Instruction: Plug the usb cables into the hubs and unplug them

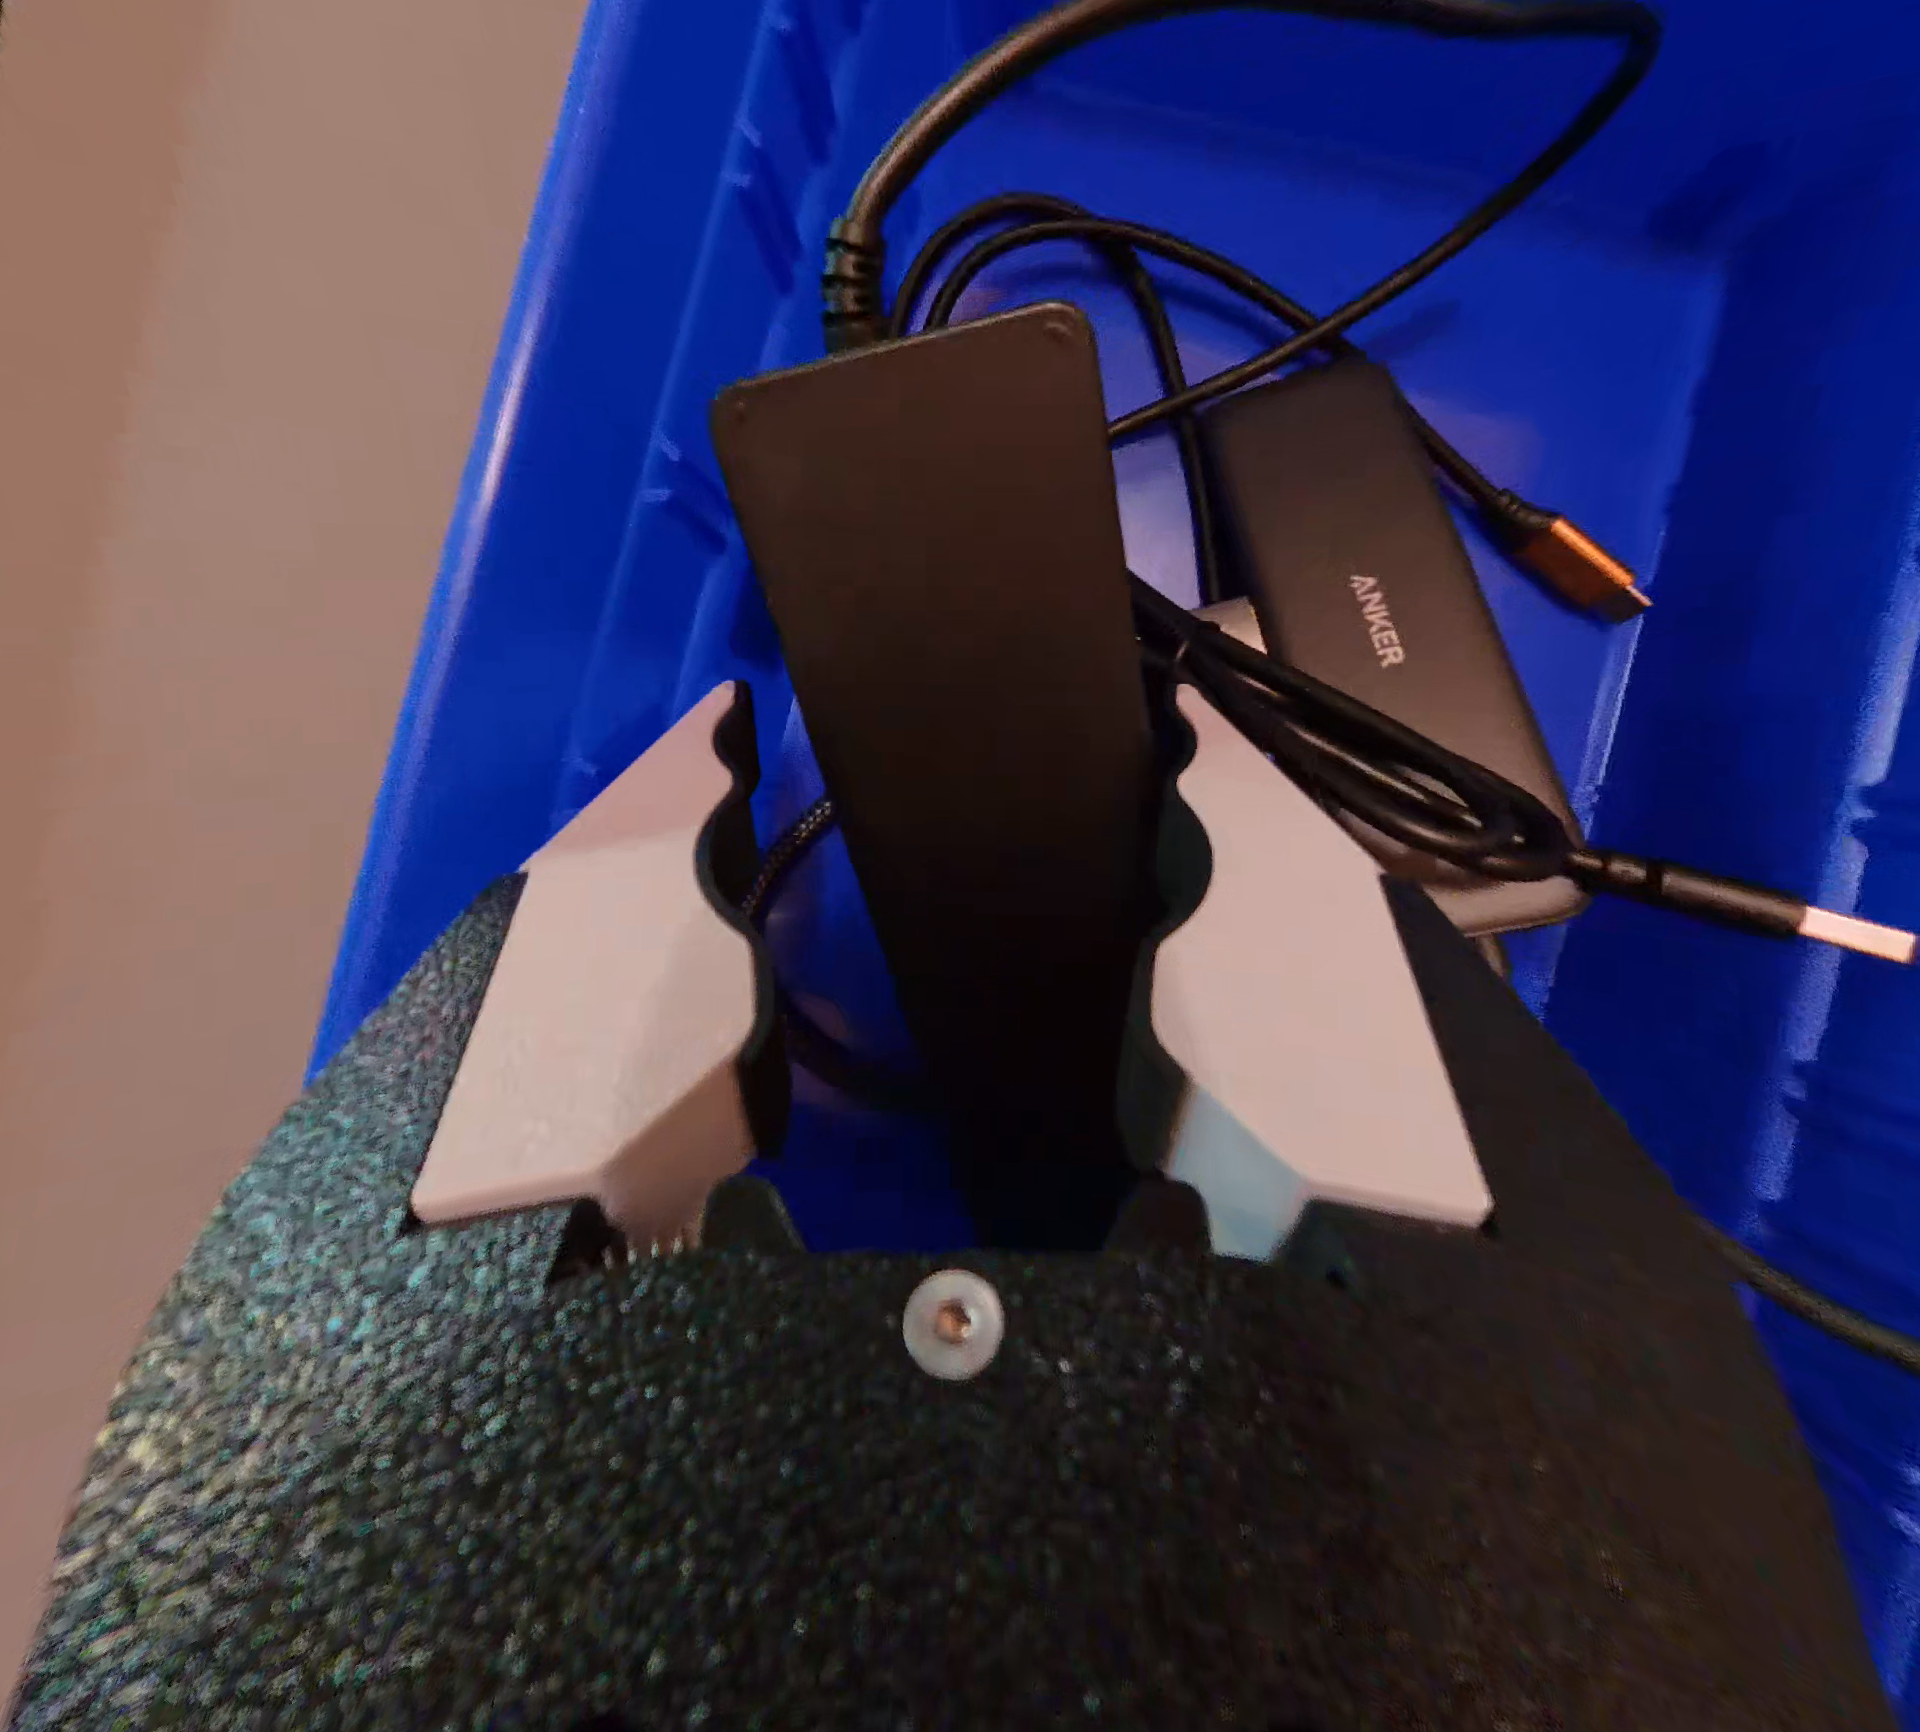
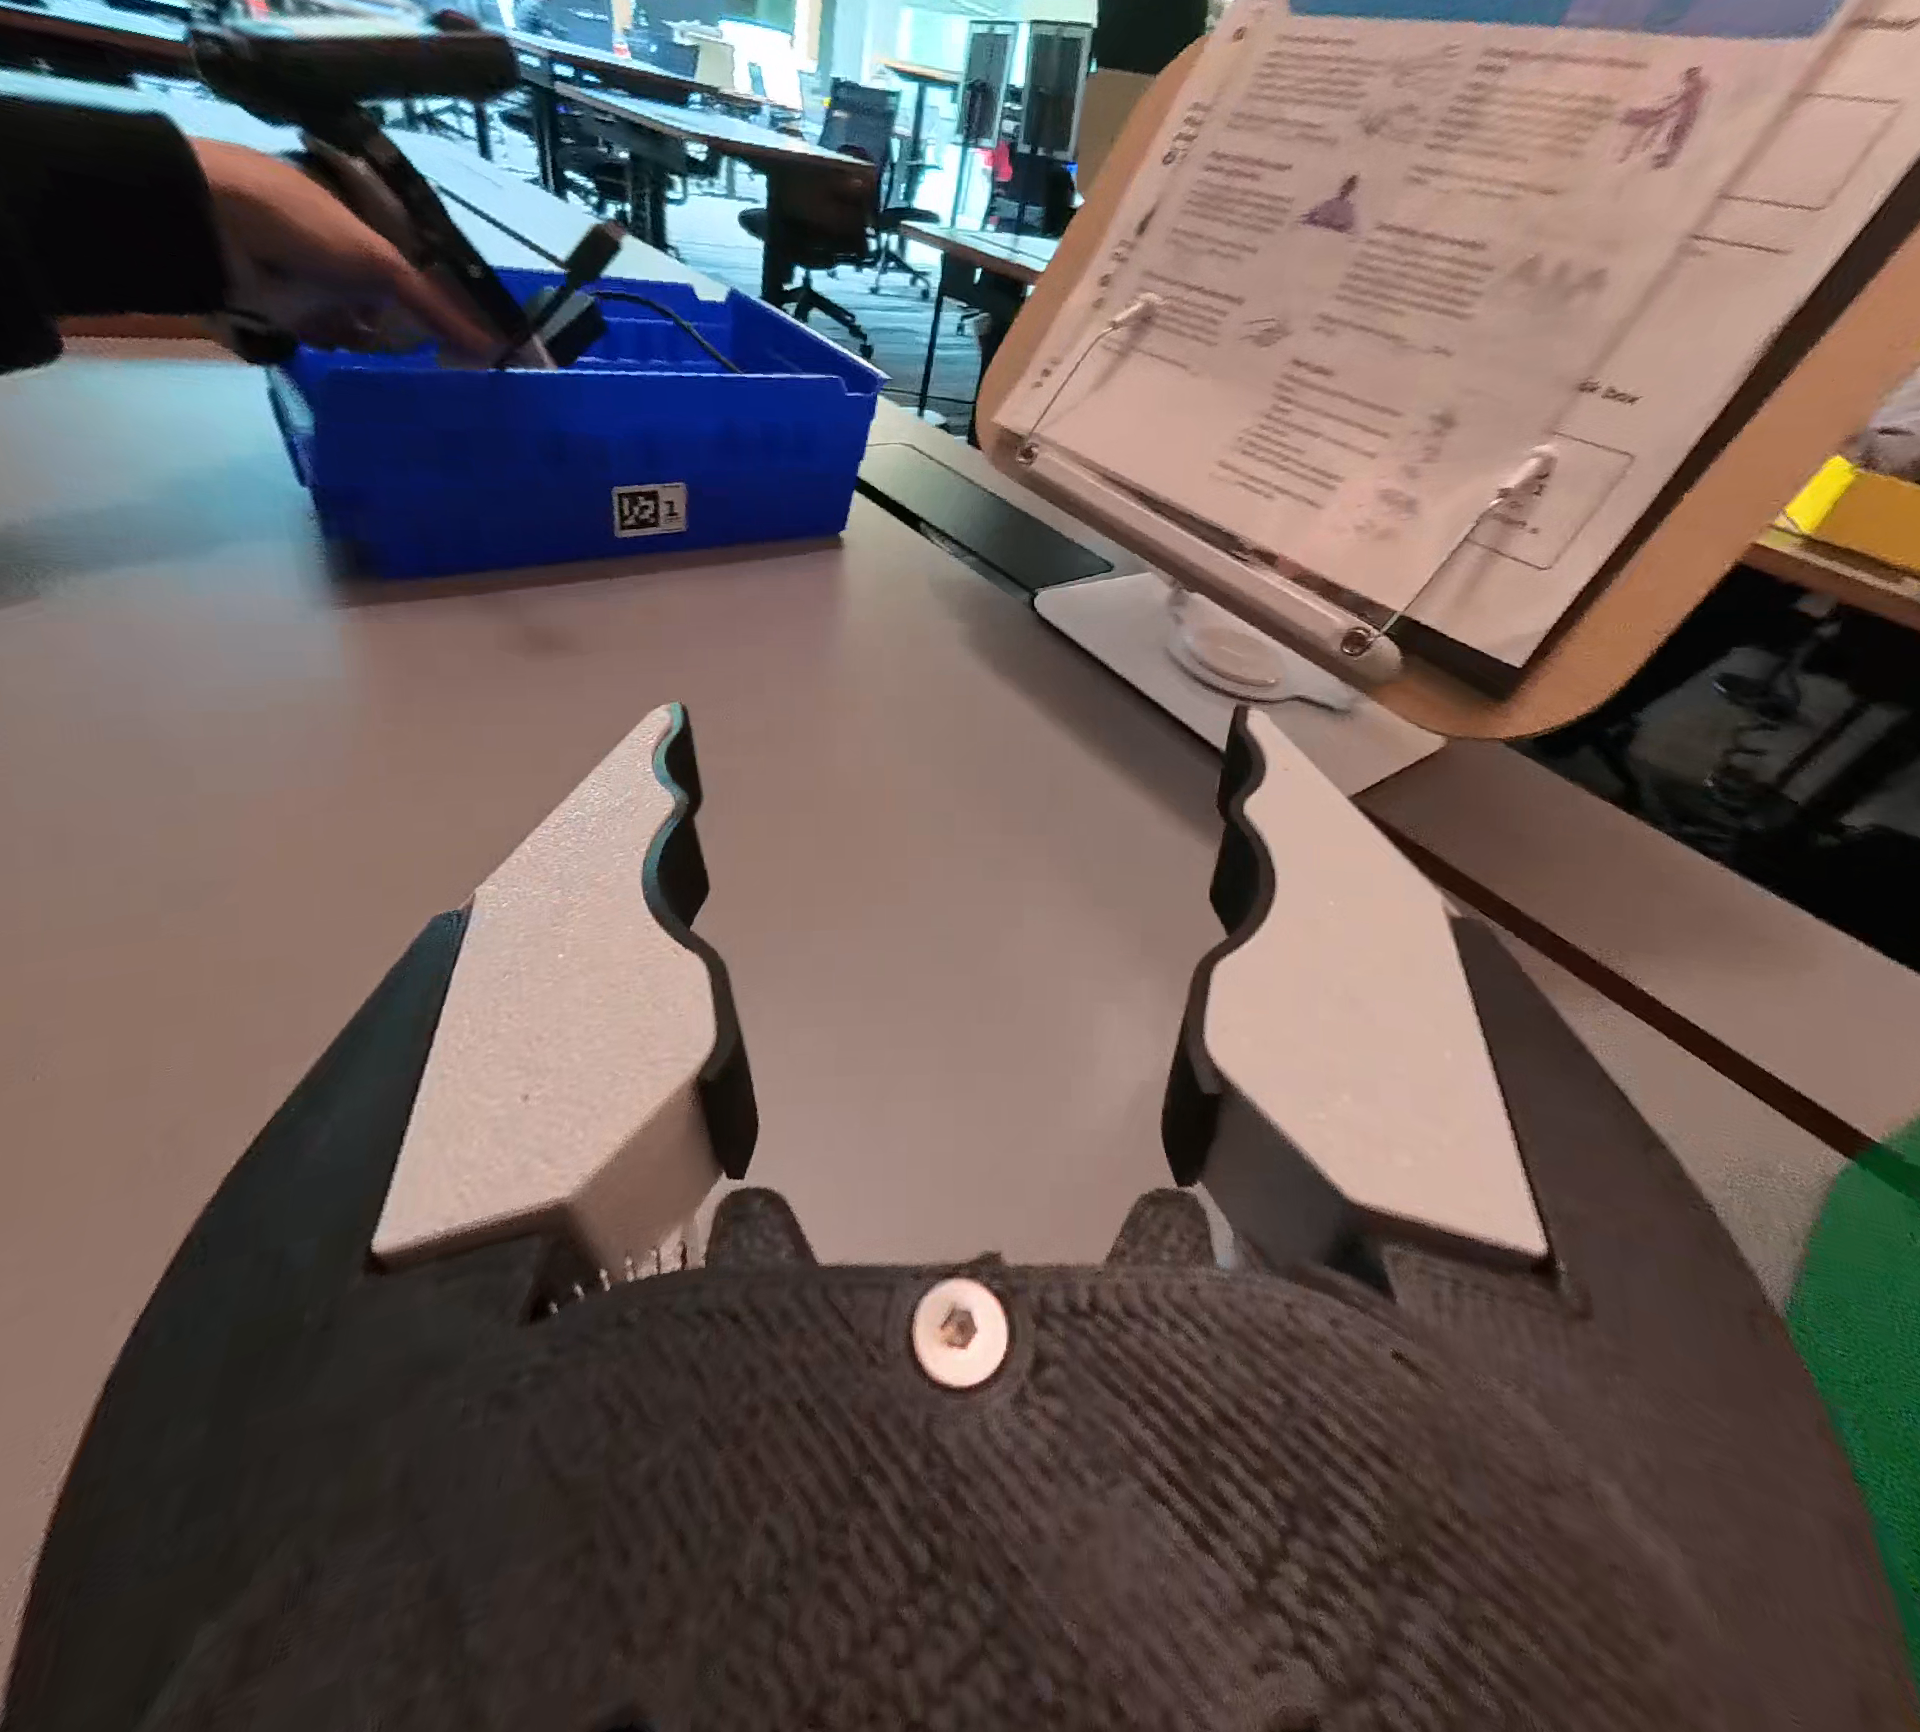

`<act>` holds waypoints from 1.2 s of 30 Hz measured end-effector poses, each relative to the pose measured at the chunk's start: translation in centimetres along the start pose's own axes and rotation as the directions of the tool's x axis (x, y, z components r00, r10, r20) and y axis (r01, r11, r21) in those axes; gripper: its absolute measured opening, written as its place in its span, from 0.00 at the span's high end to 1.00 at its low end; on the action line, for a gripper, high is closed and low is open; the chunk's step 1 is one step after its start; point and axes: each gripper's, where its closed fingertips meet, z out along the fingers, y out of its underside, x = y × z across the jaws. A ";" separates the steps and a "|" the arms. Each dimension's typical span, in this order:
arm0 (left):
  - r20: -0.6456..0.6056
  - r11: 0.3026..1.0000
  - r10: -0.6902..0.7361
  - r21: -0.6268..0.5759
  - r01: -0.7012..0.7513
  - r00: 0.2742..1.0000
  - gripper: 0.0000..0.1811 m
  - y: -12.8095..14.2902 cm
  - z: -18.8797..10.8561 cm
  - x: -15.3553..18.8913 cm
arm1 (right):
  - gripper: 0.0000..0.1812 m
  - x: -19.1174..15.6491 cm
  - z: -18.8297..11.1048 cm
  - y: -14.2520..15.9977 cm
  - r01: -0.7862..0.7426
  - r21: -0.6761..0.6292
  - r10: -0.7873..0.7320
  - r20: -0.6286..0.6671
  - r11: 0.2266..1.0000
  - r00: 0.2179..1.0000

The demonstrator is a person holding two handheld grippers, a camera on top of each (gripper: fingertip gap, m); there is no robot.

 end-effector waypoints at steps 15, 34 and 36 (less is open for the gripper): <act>-0.022 0.999 -0.004 -0.037 0.003 1.000 0.59 1.8 1.5 0.8 | 0.47 2.4 -2.1 0.0 -0.227 0.131 0.233 -0.033 0.965 0.972; -0.118 0.983 0.044 0.185 -0.022 0.992 0.65 -2.0 -3.0 1.4 | 0.53 3.3 -3.3 -0.5 -0.278 0.202 0.288 -0.024 0.939 0.957; -0.165 0.958 0.060 0.285 -0.011 0.984 0.65 -4.0 -5.9 2.1 | 0.53 3.4 -3.3 -0.5 -0.287 0.208 0.299 -0.025 0.935 0.954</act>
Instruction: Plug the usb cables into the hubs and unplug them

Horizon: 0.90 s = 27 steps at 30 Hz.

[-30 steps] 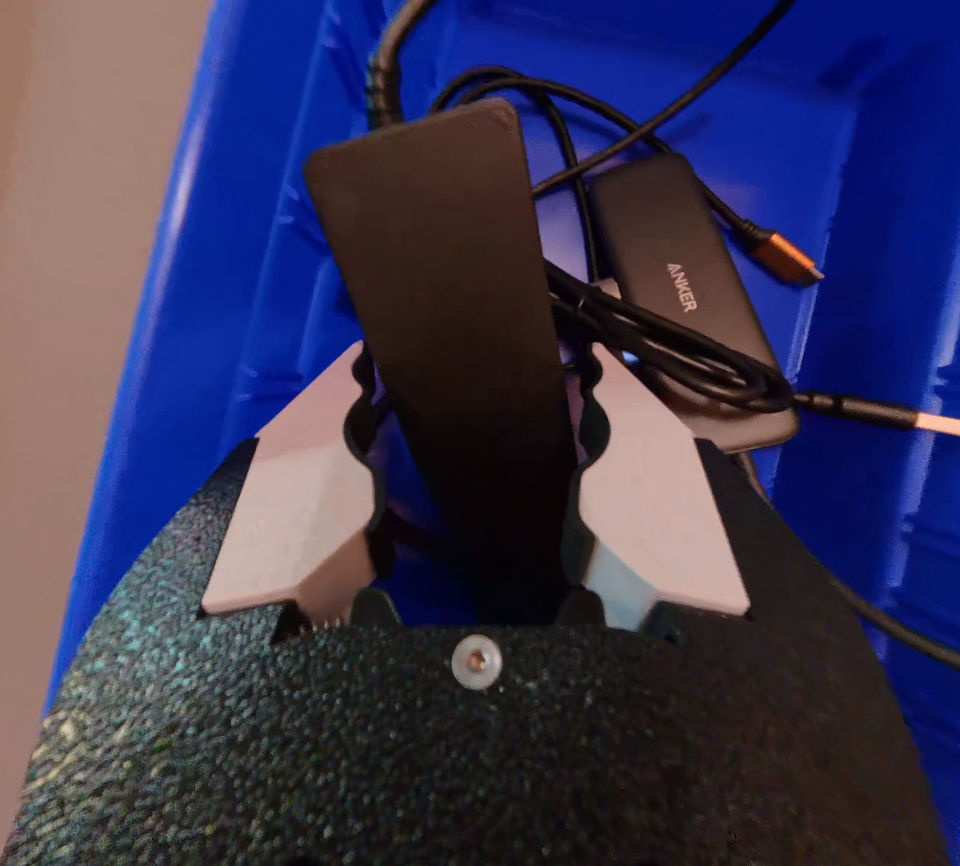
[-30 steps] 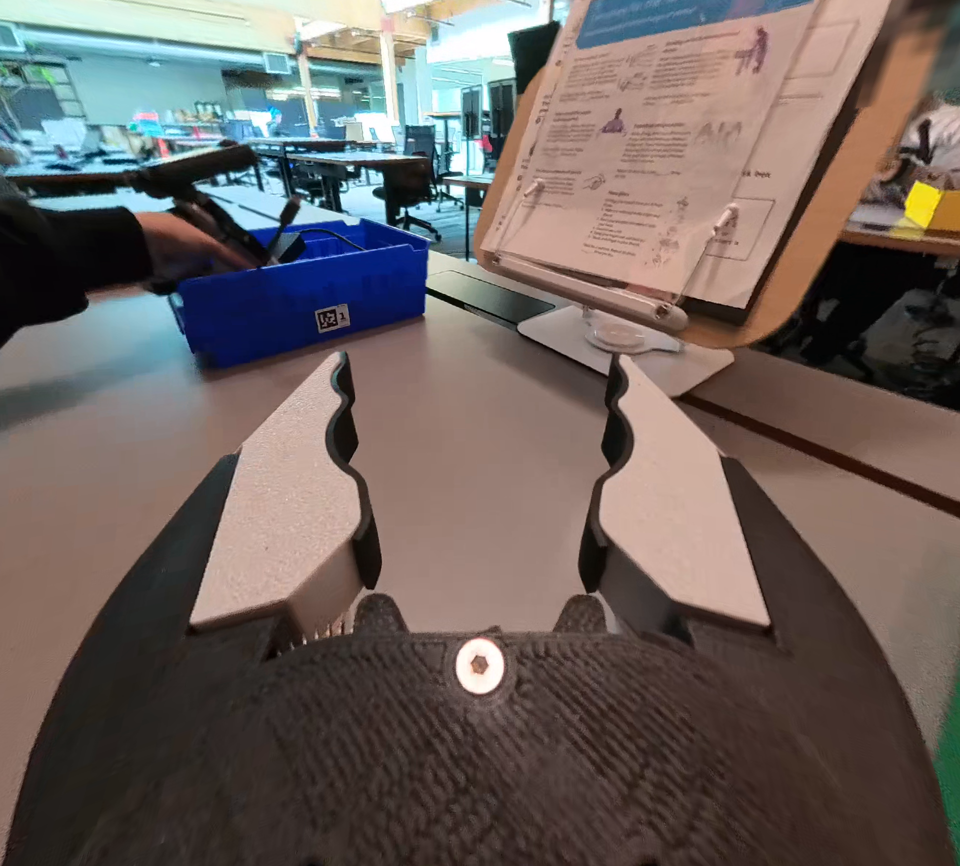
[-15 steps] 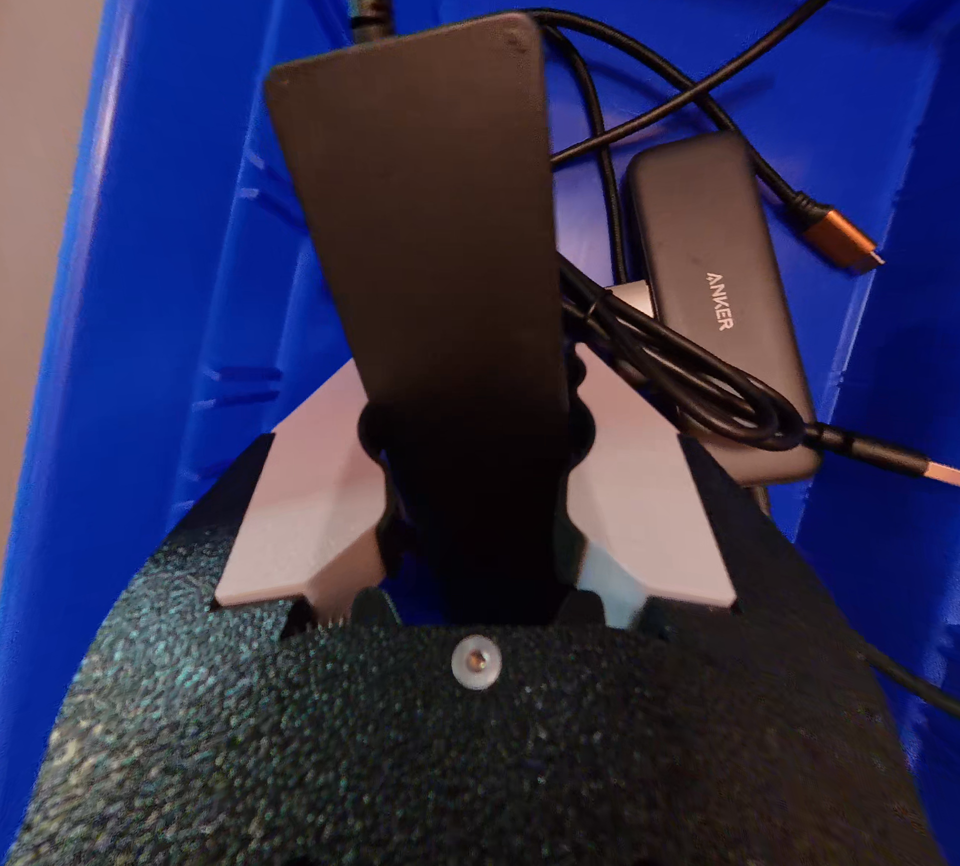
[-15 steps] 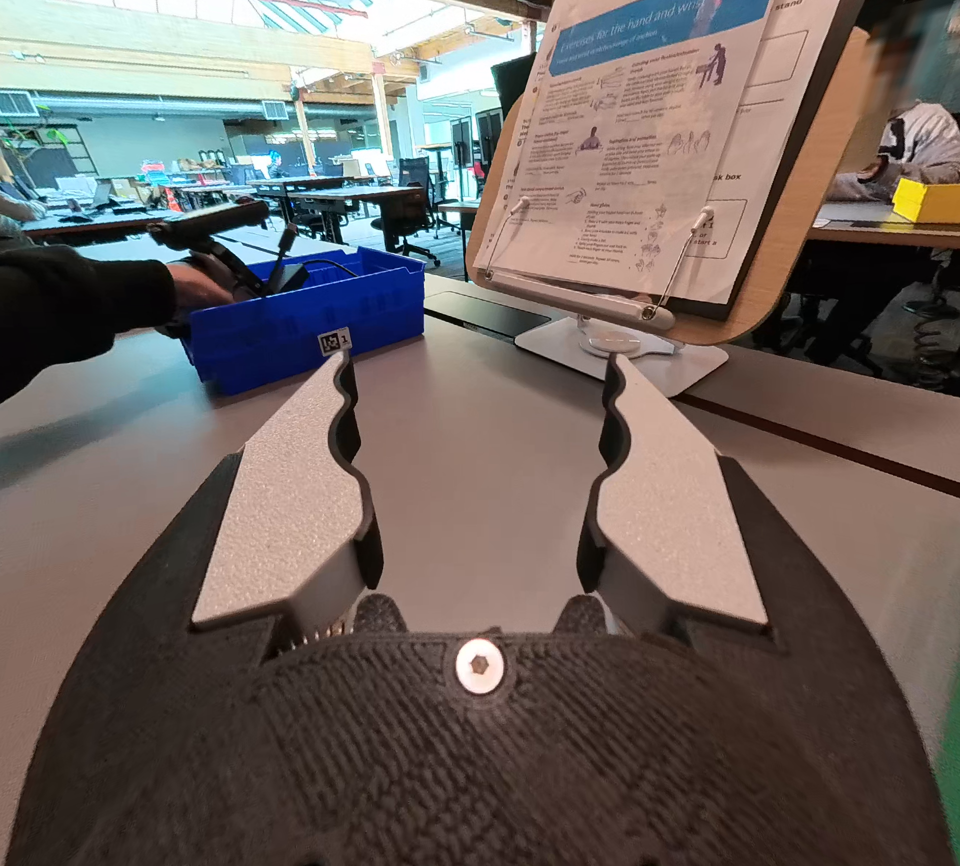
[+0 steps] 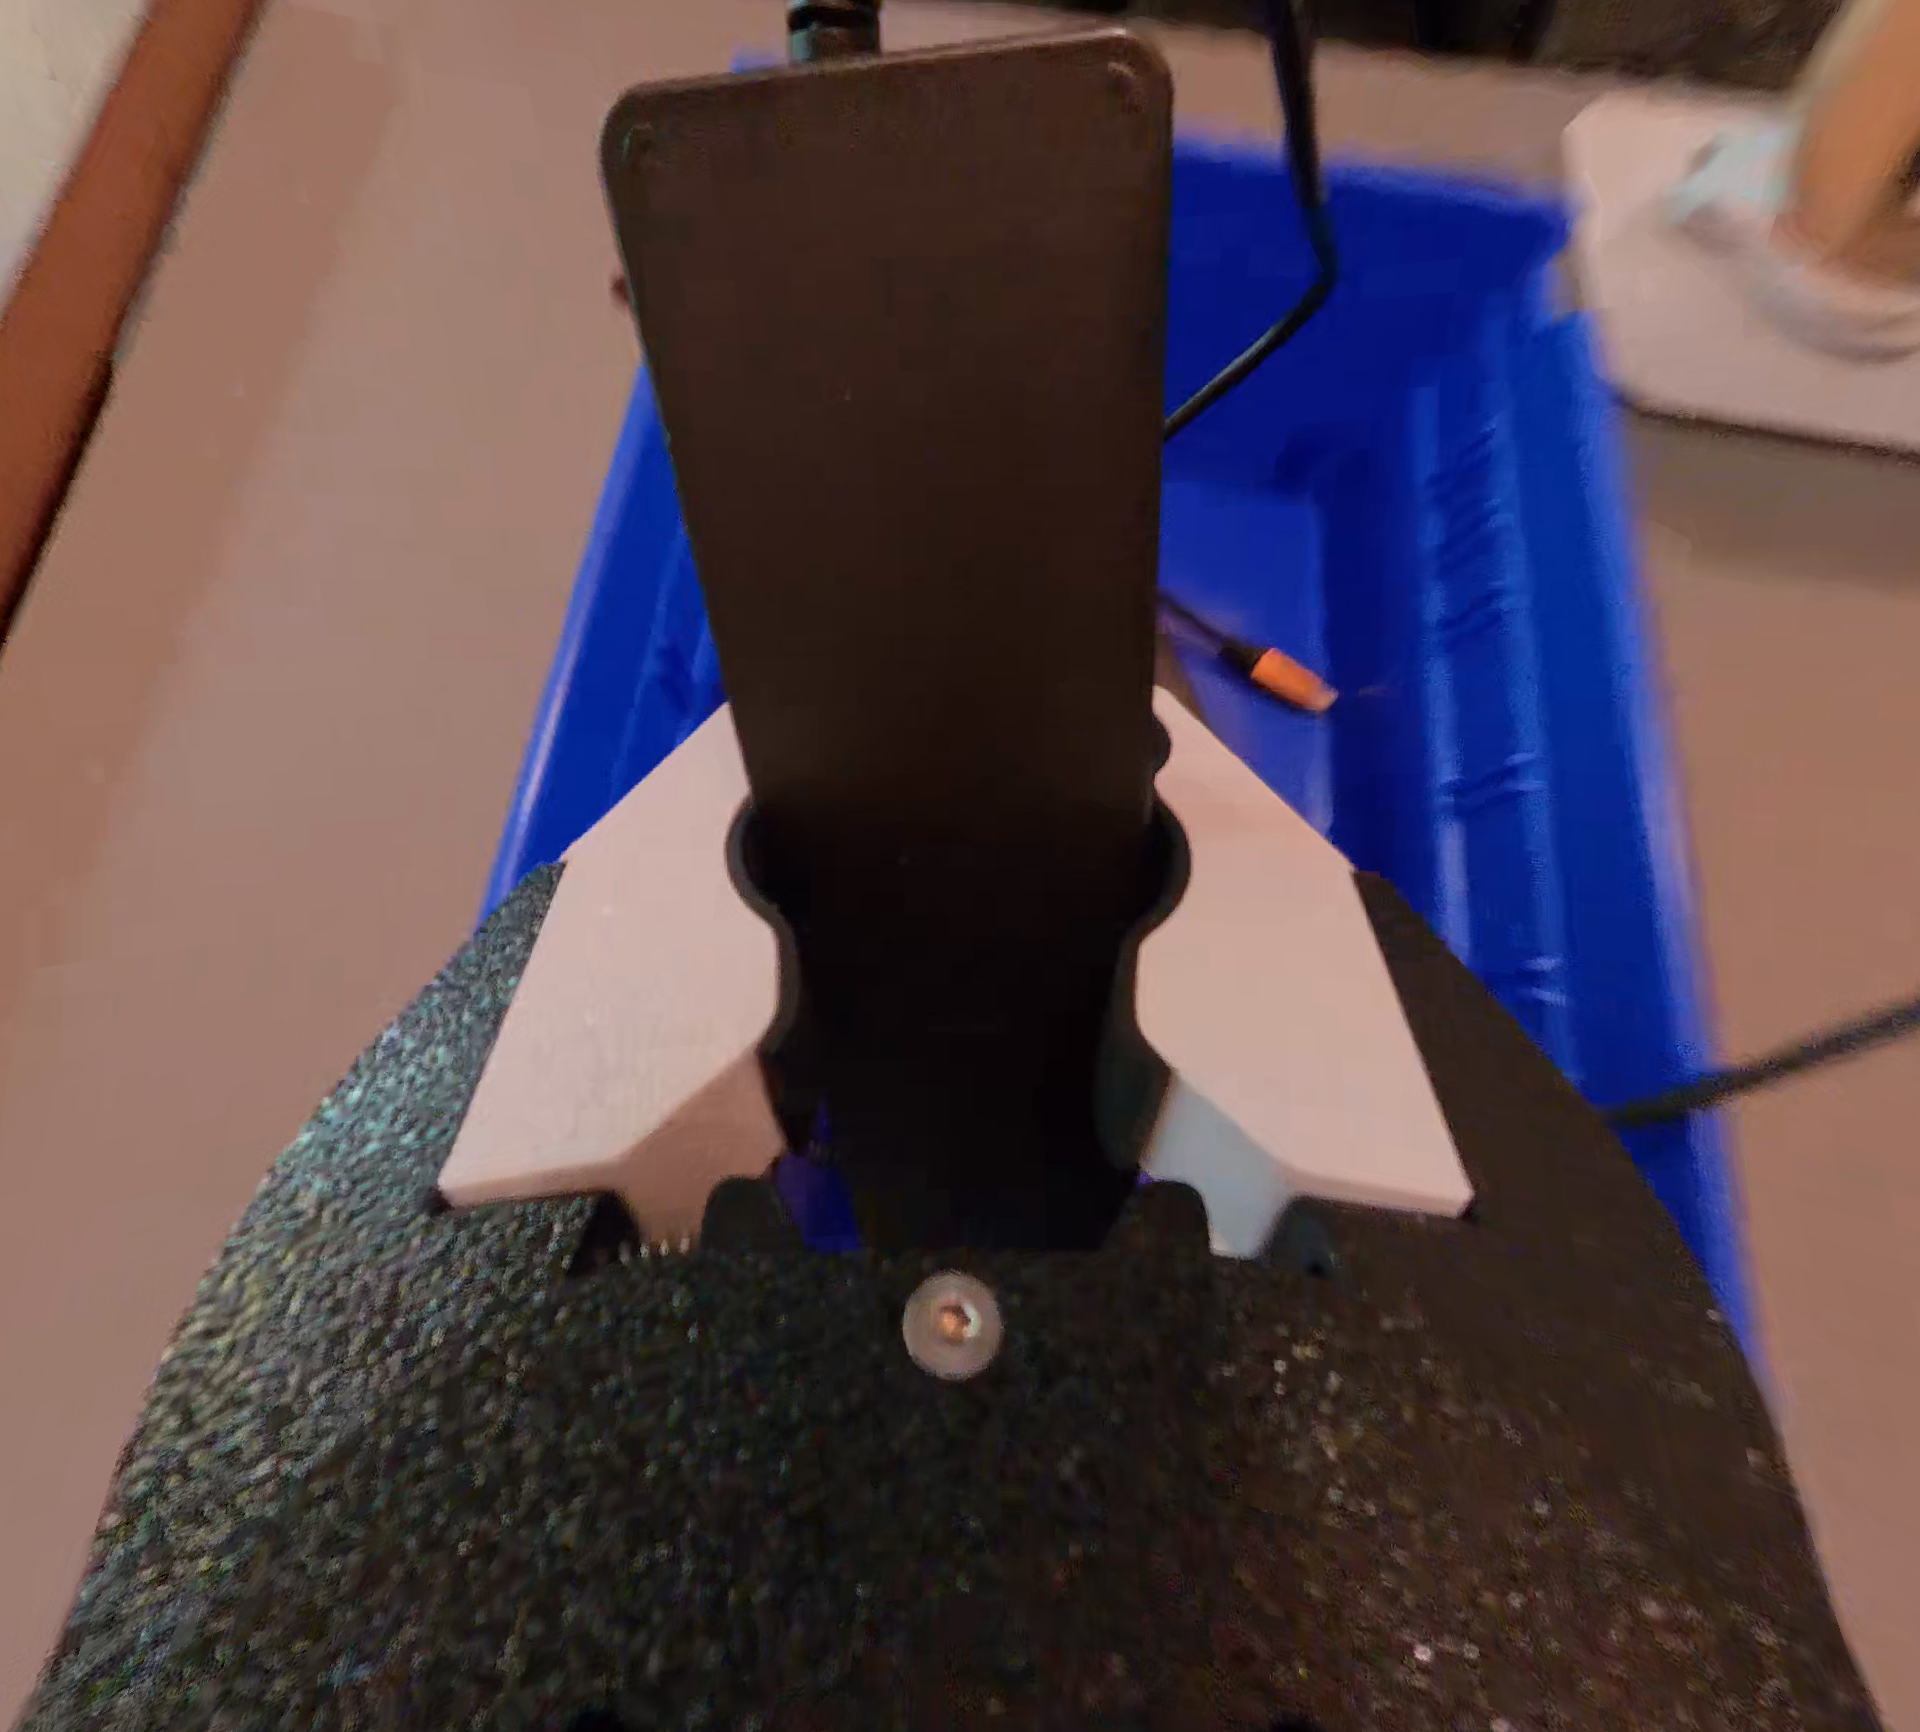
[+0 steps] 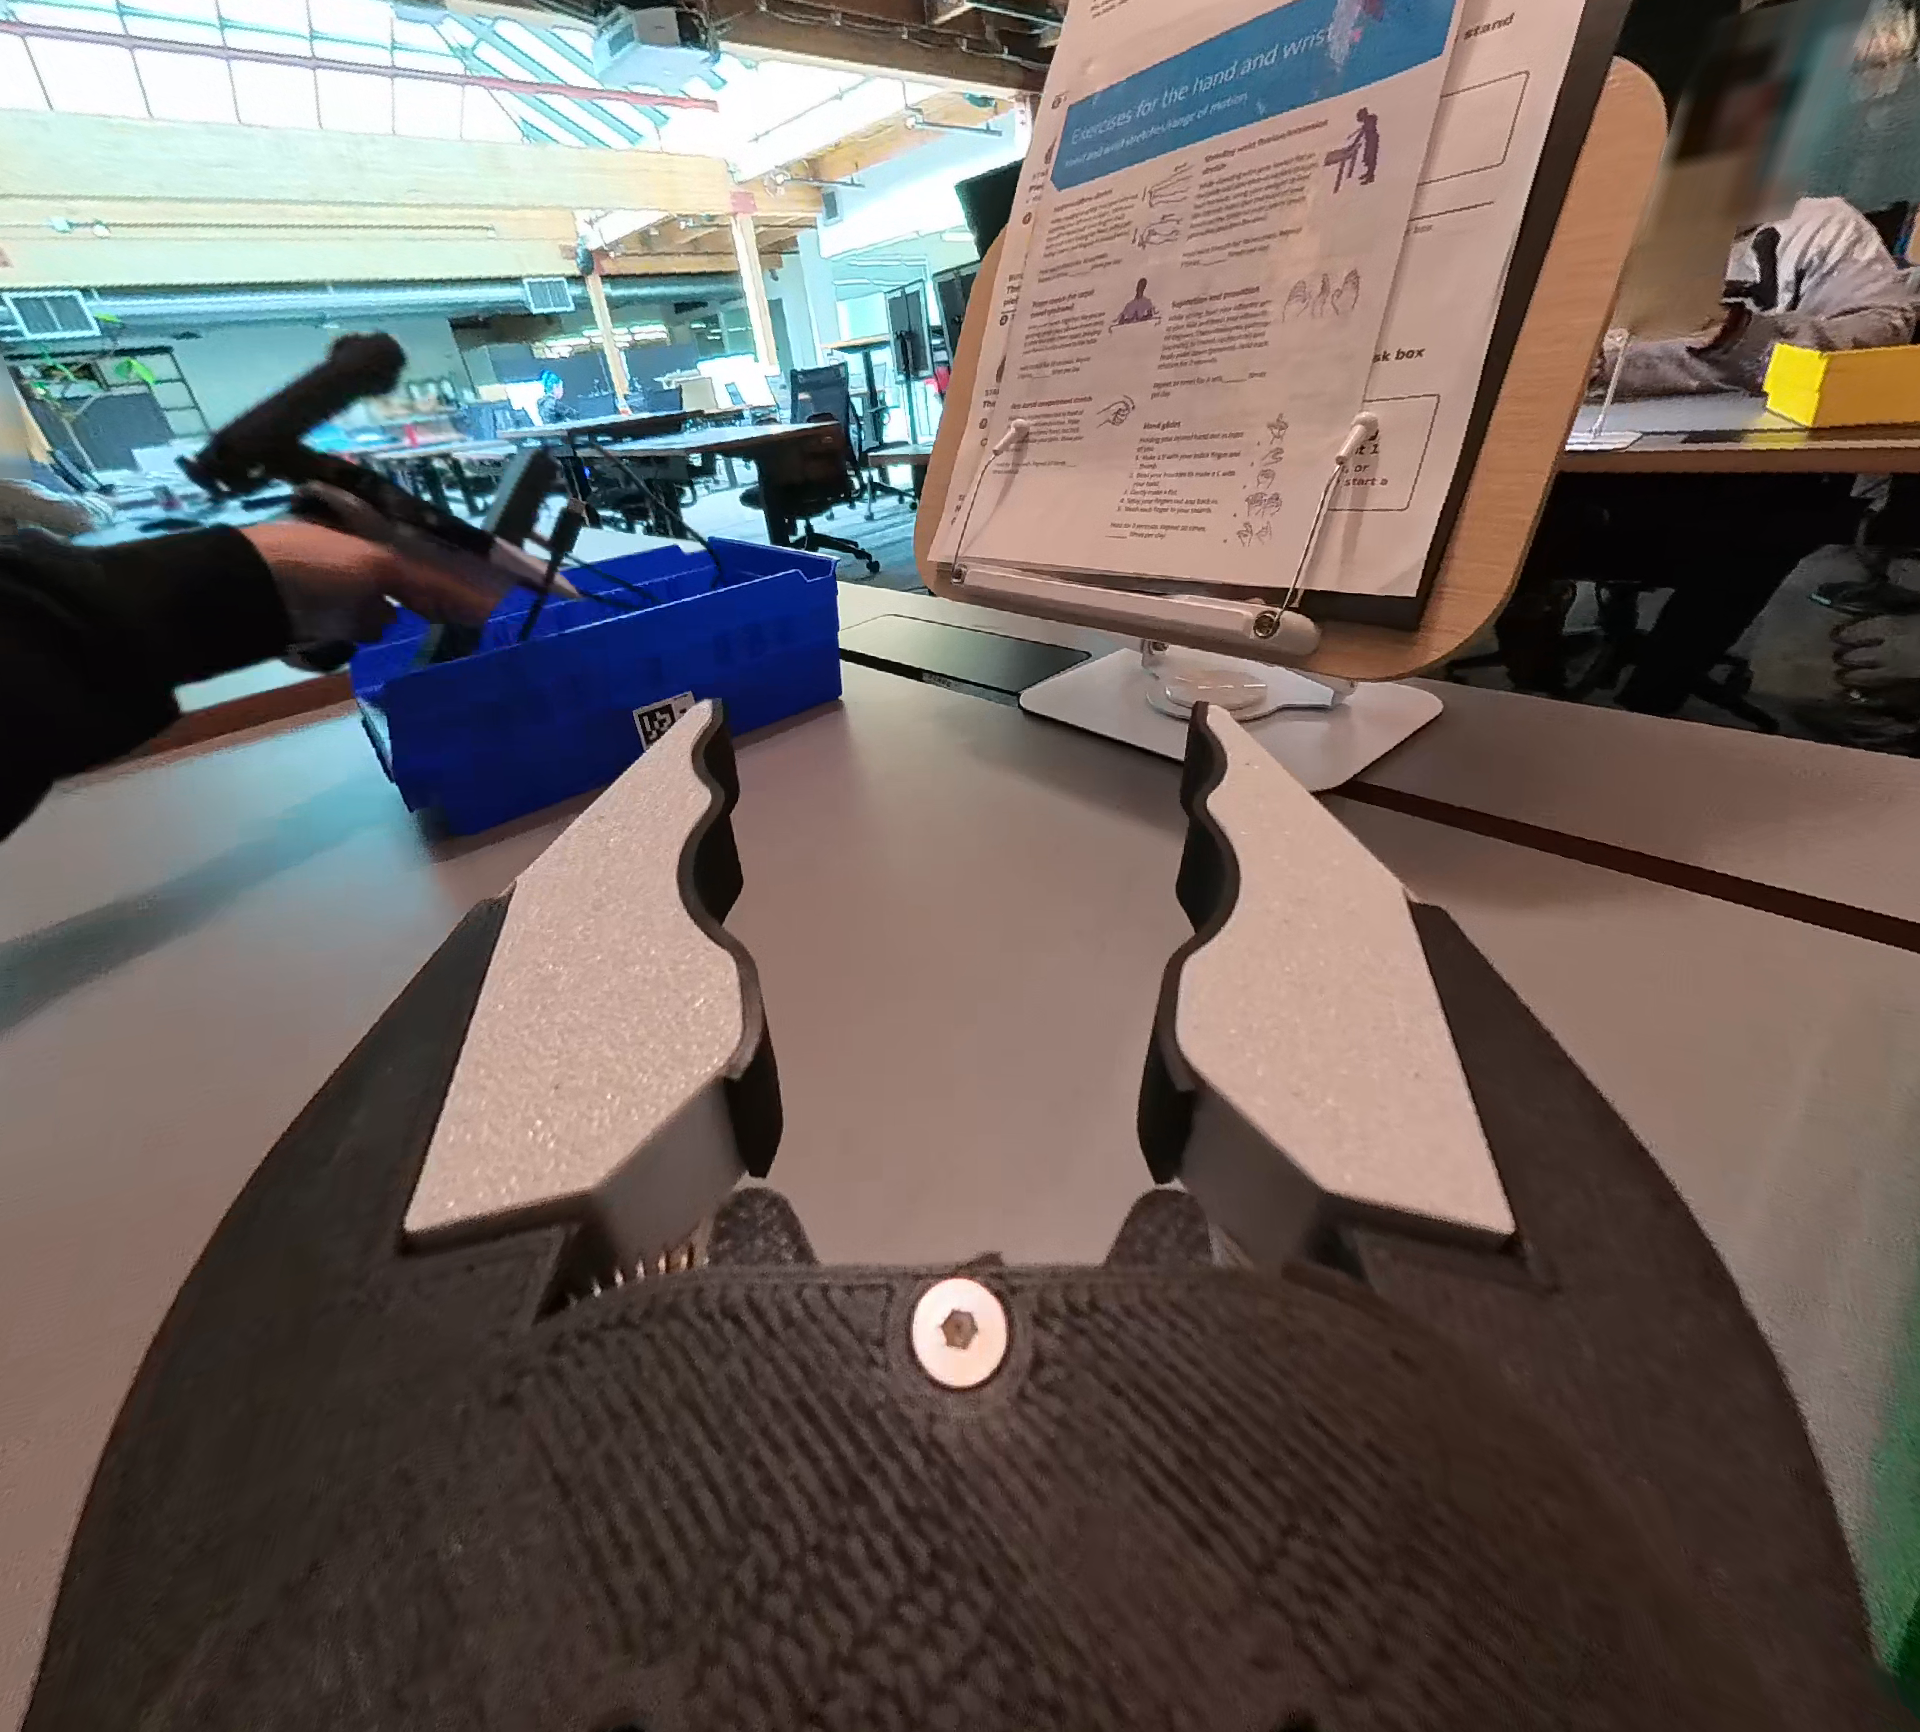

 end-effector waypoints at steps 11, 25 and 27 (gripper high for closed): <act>-0.114 0.866 0.232 0.476 -0.152 0.966 0.66 -14.6 -15.1 7.0 | 0.53 -0.2 0.6 1.4 0.017 -0.052 -0.017 -0.001 0.999 1.000; -0.522 0.695 0.559 0.719 -0.020 0.644 0.64 -17.6 -27.2 21.5 | 0.54 -0.4 0.3 0.6 0.011 -0.021 -0.011 0.014 1.000 1.000; -0.606 0.680 0.603 0.731 0.063 0.520 0.66 -16.3 -27.9 24.1 | 0.53 -0.8 -0.1 -0.6 -0.008 0.020 0.007 0.042 1.000 0.999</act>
